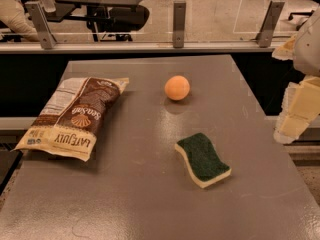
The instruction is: Move orange near brown chip bag
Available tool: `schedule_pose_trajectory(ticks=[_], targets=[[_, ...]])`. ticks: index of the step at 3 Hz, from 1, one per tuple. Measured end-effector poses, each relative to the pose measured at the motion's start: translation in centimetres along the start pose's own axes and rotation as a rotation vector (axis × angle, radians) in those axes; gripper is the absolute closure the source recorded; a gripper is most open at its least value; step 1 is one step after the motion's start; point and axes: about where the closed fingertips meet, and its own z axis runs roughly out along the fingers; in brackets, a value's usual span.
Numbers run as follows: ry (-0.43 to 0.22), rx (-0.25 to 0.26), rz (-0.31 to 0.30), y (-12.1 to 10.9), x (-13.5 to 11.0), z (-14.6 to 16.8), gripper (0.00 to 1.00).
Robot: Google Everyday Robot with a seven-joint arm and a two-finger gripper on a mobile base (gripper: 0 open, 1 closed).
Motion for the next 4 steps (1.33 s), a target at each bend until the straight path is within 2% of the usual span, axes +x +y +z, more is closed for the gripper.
schedule_pose_trajectory(ticks=[1, 2, 4], targets=[[0.0, 0.0, 0.0, 0.0, 0.0, 0.0, 0.0], [-0.035, 0.016, -0.019, -1.9, -1.8, 0.6, 0.0], [-0.183, 0.031, -0.037, -8.9, -8.8, 5.0, 0.0]])
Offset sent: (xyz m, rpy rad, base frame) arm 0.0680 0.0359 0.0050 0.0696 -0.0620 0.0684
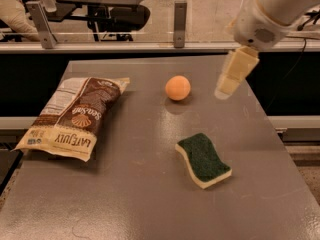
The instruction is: Move orange near brown chip bag
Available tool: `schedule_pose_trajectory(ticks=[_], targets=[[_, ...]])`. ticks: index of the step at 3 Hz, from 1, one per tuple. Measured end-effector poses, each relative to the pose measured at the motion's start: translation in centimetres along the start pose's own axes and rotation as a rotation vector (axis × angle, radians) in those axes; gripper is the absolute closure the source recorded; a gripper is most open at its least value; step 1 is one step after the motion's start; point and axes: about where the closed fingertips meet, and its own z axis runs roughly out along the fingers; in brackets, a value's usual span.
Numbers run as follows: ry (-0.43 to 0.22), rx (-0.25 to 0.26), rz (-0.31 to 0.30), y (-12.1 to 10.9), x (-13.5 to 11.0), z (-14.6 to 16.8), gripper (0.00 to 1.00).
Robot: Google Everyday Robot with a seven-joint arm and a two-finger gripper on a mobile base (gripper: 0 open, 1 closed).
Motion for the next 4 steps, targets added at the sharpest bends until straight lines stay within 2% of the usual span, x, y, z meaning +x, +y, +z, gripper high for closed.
schedule_pose_trajectory(ticks=[1, 2, 4], targets=[[-0.051, -0.022, 0.032, -2.6, -2.3, 4.1, 0.0], [-0.091, -0.053, 0.05, -3.6, -4.4, 8.1, 0.0], [-0.136, -0.095, 0.067, -4.6, -6.9, 13.0, 0.0]])
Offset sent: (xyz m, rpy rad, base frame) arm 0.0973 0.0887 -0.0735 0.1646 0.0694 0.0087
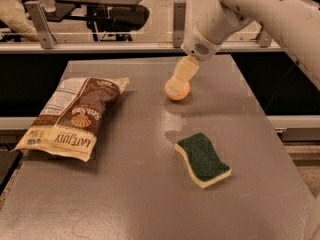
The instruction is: Move orange near brown chip bag
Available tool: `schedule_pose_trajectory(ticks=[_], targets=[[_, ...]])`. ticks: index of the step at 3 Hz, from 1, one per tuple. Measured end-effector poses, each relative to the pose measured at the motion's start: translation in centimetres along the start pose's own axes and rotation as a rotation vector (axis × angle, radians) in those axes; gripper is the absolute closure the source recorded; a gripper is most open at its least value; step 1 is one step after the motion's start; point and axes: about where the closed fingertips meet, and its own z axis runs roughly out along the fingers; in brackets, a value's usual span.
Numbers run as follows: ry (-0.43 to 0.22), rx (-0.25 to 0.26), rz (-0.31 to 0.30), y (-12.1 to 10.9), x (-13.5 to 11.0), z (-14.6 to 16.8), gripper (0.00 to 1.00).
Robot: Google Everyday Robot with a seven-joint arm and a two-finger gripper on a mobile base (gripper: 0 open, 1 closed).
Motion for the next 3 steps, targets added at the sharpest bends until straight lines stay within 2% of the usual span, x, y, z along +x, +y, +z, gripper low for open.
schedule_pose_trajectory(ticks=[1, 3], targets=[[0.0, 0.0, 0.0, 0.0, 0.0, 0.0, 0.0], [0.091, -0.03, -0.07, 0.1, 1.6, 0.7, 0.0]])
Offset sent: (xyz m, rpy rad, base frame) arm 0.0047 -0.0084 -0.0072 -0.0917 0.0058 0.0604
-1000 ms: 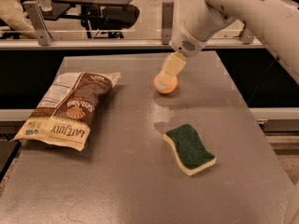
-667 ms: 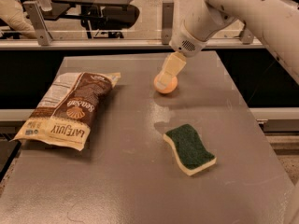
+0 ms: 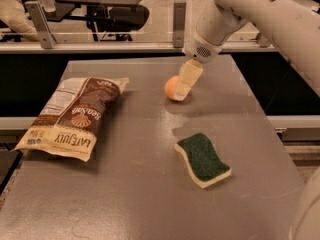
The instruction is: Move orange near brown chip bag
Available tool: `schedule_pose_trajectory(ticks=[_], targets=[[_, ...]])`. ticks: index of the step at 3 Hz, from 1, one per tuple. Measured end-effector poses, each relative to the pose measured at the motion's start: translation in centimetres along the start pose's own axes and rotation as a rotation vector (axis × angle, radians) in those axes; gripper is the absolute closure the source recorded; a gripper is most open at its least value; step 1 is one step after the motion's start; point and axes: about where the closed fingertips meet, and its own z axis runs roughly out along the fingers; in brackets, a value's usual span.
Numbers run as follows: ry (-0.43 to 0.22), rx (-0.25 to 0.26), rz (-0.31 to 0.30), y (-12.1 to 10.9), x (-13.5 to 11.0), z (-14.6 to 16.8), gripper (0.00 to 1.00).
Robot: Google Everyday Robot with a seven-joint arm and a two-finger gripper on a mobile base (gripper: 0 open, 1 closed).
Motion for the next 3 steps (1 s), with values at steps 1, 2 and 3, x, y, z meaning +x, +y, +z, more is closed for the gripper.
schedule_pose_trajectory(ticks=[1, 2, 3], targets=[[0.043, -0.019, -0.019, 0.4, 1.1, 0.4, 0.0], [0.057, -0.04, -0.037, 1.0, 1.6, 1.0, 0.0], [0.048, -0.066, -0.052, 1.5, 1.3, 1.8, 0.0]])
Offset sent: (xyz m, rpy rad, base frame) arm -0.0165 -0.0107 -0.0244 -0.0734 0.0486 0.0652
